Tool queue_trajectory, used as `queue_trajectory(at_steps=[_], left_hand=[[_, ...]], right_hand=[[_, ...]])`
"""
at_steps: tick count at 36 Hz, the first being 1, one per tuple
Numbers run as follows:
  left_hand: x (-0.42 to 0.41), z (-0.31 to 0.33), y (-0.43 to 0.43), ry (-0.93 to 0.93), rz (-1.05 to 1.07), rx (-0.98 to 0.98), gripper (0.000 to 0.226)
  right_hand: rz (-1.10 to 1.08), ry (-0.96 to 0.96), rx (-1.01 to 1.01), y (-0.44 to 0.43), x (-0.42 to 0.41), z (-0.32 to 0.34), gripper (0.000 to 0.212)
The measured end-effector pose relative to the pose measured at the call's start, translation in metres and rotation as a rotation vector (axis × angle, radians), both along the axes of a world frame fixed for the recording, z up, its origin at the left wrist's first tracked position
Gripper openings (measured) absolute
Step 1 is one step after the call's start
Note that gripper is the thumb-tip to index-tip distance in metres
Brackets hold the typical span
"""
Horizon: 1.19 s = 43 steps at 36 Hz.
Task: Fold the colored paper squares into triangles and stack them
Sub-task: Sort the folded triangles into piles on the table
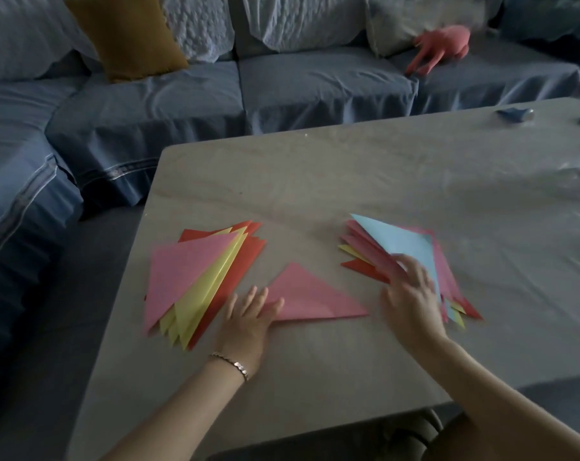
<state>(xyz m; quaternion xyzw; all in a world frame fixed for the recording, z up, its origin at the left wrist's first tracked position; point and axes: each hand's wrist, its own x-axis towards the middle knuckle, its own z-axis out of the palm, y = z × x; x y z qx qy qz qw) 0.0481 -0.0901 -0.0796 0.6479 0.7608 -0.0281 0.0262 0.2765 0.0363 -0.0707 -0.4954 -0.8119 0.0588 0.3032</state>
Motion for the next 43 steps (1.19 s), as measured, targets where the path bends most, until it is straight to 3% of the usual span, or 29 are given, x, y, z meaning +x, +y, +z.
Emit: queue_trajectory(at_steps=[4, 7, 11, 15, 18, 22, 24, 29, 32, 36, 37, 41, 43], left_hand=[[0.008, -0.008, -0.006, -0.084, -0.036, 0.134, 0.065], [0.024, -0.009, -0.008, -0.206, -0.079, 0.147, 0.051], [0.035, -0.013, -0.009, -0.211, -0.068, -0.023, 0.108], [0.032, -0.008, -0.015, -0.209, -0.063, -0.113, 0.1], [0.026, -0.007, -0.023, -0.19, -0.073, -0.127, 0.09], [0.013, -0.01, -0.035, -0.104, -0.008, -0.17, 0.078], [0.01, -0.009, -0.038, -0.13, 0.06, -0.185, 0.074], [-0.004, -0.014, -0.049, -0.214, 0.122, -0.119, 0.102], [-0.006, -0.012, -0.05, -0.228, 0.144, -0.14, 0.105], [-0.006, -0.011, -0.049, -0.237, 0.145, -0.119, 0.105], [-0.006, -0.01, -0.048, -0.237, 0.145, -0.107, 0.105], [-0.002, -0.001, -0.047, -0.192, 0.116, -0.099, 0.114], [-0.004, 0.003, -0.046, -0.207, 0.123, -0.065, 0.097]], right_hand=[[0.385, -0.173, -0.075, -0.031, -0.031, 0.006, 0.045], [0.51, -0.397, -0.161, -0.049, -0.053, -0.006, 0.057], [0.515, -0.519, -0.236, -0.066, -0.061, -0.027, 0.051], [0.448, -0.589, -0.205, -0.063, -0.055, -0.026, 0.055], [0.408, -0.674, -0.25, -0.062, -0.045, -0.023, 0.07], [0.375, -0.753, -0.289, -0.058, -0.026, -0.019, 0.07], [0.344, -0.751, -0.293, -0.056, -0.016, -0.02, 0.069], [0.278, -0.742, -0.3, -0.052, 0.009, -0.02, 0.069], [0.225, -0.7, -0.236, -0.056, 0.01, -0.022, 0.069], [0.062, -0.486, -0.235, -0.054, -0.02, -0.007, 0.034], [0.053, -0.475, -0.284, -0.05, -0.028, 0.0, 0.033], [0.006, -0.494, -0.6, -0.029, -0.062, 0.02, 0.07], [-0.021, -0.537, -0.713, -0.02, -0.075, 0.023, 0.08]])
